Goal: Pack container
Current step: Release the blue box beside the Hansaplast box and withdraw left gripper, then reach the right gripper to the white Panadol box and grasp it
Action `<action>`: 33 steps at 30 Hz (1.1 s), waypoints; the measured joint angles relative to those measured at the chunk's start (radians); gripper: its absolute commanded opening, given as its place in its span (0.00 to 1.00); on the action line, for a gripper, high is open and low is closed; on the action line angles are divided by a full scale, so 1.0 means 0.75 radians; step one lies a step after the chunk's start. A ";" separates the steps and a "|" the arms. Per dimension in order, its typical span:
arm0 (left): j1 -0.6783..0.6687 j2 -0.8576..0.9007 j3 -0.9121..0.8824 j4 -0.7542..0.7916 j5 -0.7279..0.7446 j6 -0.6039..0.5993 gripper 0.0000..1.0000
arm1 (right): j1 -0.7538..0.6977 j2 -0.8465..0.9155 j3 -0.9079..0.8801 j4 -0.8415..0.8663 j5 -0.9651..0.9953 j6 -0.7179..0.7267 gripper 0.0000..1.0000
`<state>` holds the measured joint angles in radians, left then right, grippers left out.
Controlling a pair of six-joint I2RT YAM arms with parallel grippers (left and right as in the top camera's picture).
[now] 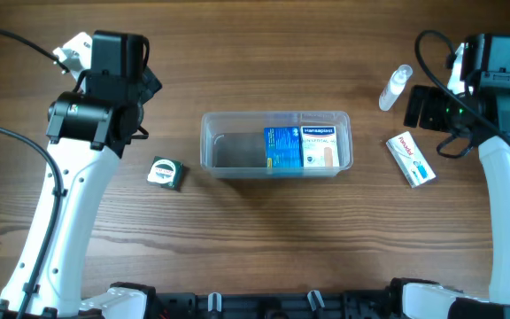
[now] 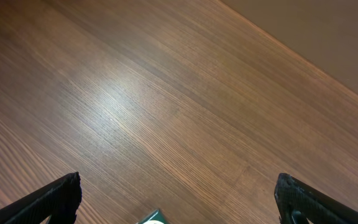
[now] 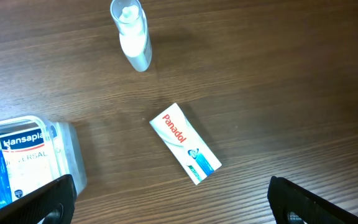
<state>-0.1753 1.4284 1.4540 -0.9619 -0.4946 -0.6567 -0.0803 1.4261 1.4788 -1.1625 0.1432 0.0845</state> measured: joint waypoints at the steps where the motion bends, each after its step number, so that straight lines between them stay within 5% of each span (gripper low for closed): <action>1: 0.000 0.000 0.000 0.000 0.000 -0.001 1.00 | 0.000 0.000 0.000 0.000 0.000 0.000 1.00; 24: 0.000 0.000 0.000 -0.001 -0.004 0.000 1.00 | 0.000 0.000 0.000 -0.037 0.000 -0.005 1.00; 33: 0.000 0.000 0.000 -0.001 -0.004 0.000 1.00 | 0.000 0.016 -0.020 -0.010 -0.001 -0.339 1.00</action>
<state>-0.1753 1.4284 1.4540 -0.9623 -0.4973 -0.6567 -0.0803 1.4380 1.4635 -1.1698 0.1429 -0.1699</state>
